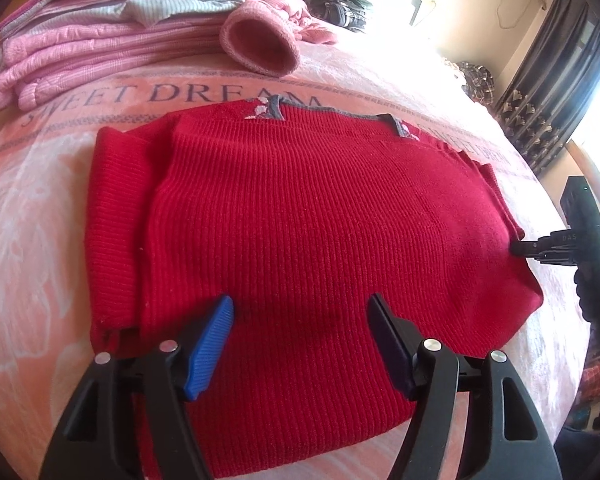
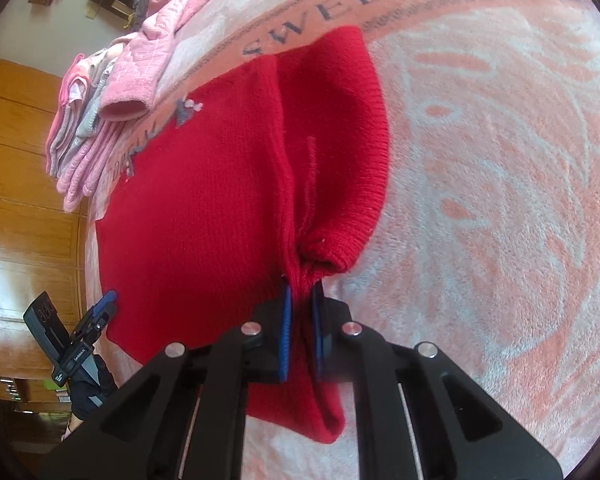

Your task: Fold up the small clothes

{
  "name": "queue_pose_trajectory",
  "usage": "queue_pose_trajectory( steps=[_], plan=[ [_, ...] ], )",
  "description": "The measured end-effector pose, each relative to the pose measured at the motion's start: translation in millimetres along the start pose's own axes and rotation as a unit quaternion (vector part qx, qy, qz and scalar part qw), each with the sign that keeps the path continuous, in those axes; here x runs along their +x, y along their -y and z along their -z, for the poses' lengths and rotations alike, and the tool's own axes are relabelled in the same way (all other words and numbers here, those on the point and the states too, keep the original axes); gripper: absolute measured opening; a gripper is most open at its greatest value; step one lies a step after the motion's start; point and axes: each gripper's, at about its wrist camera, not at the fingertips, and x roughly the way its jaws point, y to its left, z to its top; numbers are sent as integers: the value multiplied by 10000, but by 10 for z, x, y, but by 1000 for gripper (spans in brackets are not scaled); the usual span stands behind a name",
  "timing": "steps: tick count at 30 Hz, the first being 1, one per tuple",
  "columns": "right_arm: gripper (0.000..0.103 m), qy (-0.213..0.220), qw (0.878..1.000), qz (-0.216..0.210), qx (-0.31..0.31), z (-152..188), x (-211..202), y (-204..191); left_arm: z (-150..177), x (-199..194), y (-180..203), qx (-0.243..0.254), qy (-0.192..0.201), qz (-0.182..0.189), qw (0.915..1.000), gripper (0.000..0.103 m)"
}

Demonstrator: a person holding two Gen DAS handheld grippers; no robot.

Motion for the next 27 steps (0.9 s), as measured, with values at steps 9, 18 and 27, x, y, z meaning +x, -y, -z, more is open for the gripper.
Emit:
queue_pose_trajectory(
  steps=[9,18,27],
  plan=[
    [7,162,9931,-141,-1155,-94,-24,-1394,-5,-292,-370,-573,330,227,9976,70],
    [9,-445,9810,-27,-1889,27,899,-2336,110,-345,-539,-644,288,251,9972,70],
    [51,-211,9738,-331,-2240,102,572,-2390,32,-549,-578,-881,505,553,9933,70]
  ],
)
